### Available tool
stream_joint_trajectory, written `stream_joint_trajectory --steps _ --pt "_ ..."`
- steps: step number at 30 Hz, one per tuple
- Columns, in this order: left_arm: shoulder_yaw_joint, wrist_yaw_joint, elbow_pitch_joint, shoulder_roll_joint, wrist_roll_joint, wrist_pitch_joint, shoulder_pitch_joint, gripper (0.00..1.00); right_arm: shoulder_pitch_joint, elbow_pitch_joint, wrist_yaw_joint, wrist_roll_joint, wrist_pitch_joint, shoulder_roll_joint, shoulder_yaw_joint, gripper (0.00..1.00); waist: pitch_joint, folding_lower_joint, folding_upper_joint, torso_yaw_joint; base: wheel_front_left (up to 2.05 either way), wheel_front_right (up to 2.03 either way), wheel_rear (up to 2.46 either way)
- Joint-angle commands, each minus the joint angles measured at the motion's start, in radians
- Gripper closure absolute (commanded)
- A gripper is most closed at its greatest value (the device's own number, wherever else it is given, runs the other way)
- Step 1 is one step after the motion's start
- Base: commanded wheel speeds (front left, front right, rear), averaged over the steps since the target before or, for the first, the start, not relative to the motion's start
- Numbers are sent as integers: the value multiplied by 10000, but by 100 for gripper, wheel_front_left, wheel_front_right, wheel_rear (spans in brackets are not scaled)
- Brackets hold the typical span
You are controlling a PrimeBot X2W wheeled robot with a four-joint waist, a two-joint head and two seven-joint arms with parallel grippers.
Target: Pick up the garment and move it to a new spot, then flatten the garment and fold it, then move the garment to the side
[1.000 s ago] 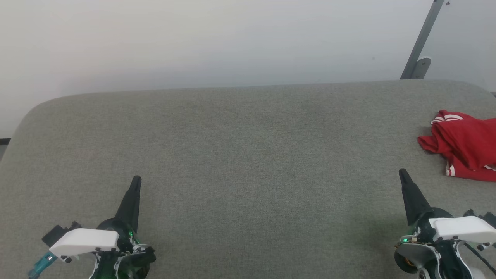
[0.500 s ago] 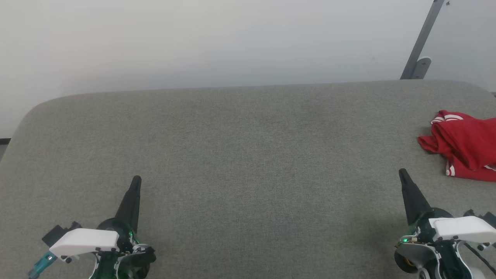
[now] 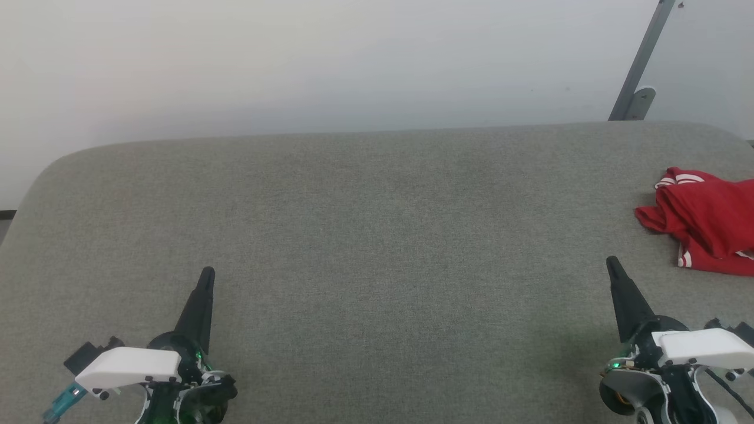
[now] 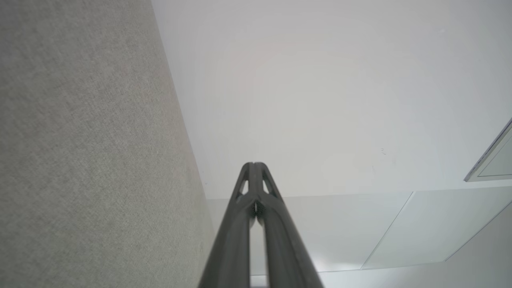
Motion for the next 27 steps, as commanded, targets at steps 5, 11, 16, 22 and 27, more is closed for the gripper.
stream_joint_trajectory --steps 5,11,16,22,27 --pt "14 -29 -6 -23 -31 23 -114 100 -50 29 0 44 25 33 -9 100 0 0 0 0 0 0 0" --pt "14 -29 -6 -23 -32 24 -114 100 -50 27 0 44 25 33 -10 100 0 0 0 0 0 0 0" --pt "14 -29 -6 -23 -32 24 -114 100 -50 27 0 44 25 33 -10 100 0 0 0 0 0 0 0" --pt "13 -29 -7 -23 -32 24 -114 100 -50 27 0 44 25 33 -11 100 0 0 0 0 0 0 0" --pt "13 -29 -7 -23 -32 23 -114 100 -49 27 0 44 25 33 -11 100 0 0 0 0 0 0 0"
